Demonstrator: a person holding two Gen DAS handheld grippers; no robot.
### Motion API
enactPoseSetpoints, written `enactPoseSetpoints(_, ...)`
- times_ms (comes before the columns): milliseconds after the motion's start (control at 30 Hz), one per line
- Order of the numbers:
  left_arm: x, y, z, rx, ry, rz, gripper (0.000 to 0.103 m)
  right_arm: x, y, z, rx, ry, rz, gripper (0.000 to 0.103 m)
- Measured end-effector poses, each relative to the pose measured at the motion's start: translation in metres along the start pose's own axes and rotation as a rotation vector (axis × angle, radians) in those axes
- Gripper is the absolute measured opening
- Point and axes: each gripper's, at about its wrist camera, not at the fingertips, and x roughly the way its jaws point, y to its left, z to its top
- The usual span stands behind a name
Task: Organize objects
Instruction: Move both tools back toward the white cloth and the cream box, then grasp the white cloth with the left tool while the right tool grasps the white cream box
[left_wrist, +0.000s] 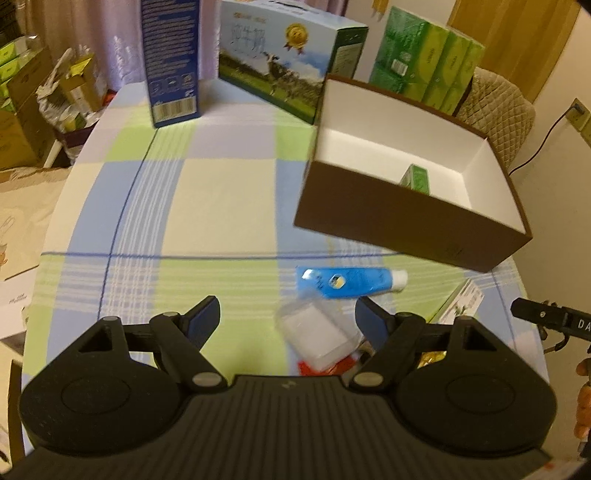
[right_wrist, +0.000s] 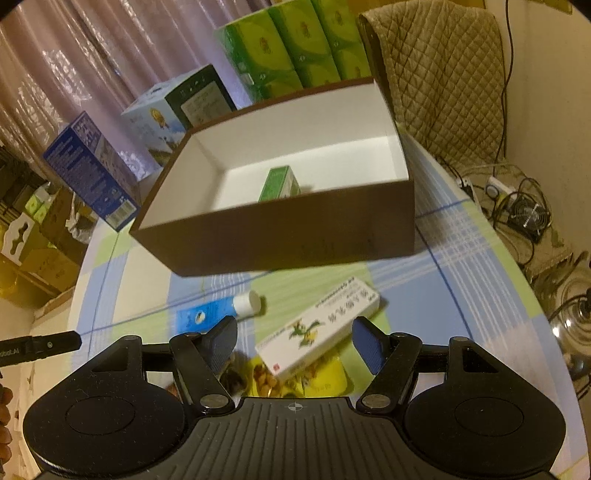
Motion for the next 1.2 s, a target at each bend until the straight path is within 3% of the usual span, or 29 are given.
enactPoseSetpoints(633, 0.017, 0.031, -0.077, 0.009, 0.140, 0.052, 0.077, 0.013, -0.010, -0.037, -0.006, 0.104, -0.044, 0.066)
enactPoseSetpoints(1200, 0.052, 0.029, -0.088, 0.024, 0.181, 0.090, 0.072, 0.018, -0.016, -0.049, 0.012, 0.137, -0.068, 0.066)
